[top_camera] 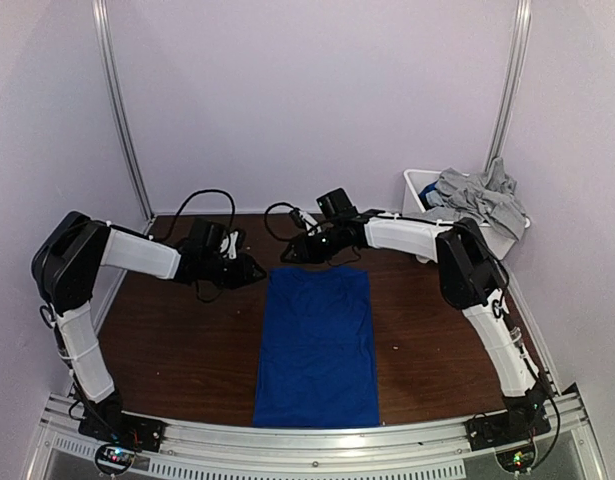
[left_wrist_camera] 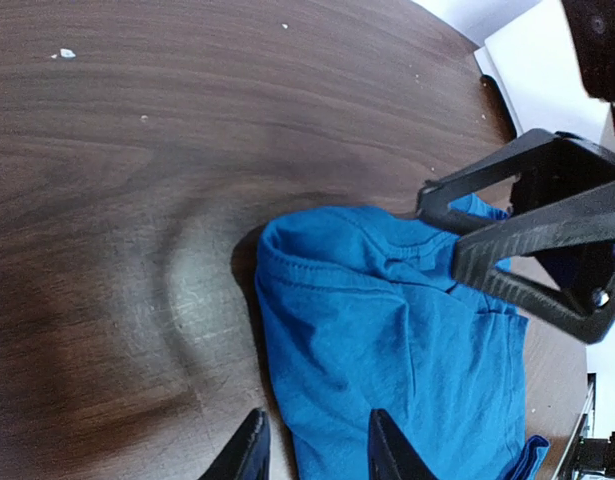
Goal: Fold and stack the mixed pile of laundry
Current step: Adjust the 2/3-rectangle-folded T-shirt at the center of the board.
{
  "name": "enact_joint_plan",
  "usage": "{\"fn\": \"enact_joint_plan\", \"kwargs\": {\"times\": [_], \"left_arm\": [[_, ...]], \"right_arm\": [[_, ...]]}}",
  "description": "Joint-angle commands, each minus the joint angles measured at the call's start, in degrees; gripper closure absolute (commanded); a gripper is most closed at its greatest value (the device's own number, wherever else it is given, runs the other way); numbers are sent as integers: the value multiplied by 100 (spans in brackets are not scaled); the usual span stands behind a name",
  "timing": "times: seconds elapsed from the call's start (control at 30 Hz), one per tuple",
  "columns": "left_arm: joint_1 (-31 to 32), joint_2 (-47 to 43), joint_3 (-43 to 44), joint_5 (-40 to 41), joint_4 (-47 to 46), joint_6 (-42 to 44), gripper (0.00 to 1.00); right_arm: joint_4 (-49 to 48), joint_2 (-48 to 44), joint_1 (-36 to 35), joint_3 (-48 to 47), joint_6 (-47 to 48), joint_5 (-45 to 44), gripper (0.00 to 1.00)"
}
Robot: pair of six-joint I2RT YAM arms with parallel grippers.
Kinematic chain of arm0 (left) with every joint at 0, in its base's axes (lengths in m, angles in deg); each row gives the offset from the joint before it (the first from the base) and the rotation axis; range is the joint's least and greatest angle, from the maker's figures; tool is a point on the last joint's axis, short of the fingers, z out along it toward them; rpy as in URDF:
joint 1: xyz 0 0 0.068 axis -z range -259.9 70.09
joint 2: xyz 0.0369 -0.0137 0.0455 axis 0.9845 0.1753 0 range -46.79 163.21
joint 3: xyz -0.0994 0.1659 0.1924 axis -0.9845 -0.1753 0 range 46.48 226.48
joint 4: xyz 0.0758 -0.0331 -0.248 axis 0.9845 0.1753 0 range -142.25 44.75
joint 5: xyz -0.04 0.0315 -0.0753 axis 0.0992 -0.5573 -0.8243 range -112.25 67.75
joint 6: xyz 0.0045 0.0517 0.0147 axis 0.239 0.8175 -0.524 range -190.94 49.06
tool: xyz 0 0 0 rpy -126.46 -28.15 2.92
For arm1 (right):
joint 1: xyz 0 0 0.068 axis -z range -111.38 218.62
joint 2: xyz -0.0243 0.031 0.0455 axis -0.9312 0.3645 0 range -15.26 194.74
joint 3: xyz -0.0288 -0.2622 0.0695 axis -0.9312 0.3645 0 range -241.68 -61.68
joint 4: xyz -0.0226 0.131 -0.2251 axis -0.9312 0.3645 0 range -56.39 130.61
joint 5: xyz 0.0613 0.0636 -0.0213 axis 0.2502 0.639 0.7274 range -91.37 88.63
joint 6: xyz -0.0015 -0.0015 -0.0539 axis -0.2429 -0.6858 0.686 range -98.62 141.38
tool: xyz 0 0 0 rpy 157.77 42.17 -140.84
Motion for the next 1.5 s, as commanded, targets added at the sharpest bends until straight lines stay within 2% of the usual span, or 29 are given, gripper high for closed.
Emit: {"fn": "enact_joint_plan", "kwargs": {"times": [0.0, 0.67, 0.8, 0.93, 1.07, 1.2, 1.47], "left_arm": [[-87, 270, -49, -282, -644, -131, 65], [-94, 906, -37, -341, -1063, -366, 67], [-97, 953, -49, -298, -1051, -345, 67], [-105, 972, -41, -271, -1038, -344, 67], [-127, 983, -32, -250, -1046, -351, 67], [-157, 976, -10, -247, -1069, -358, 67], [-176, 997, 43, -228, -1028, -314, 67]], "right_arm": [[355, 361, -94, -747, 116, 133, 57], [687, 1135, -197, -1331, 292, 11, 59], [704, 1155, -219, -1357, 335, 14, 65], [708, 1110, -241, -1366, 342, 28, 82], [721, 924, -234, -1332, 376, -31, 92], [696, 738, -185, -1273, 372, -74, 97], [433, 525, -90, -829, 298, 63, 95]]}}
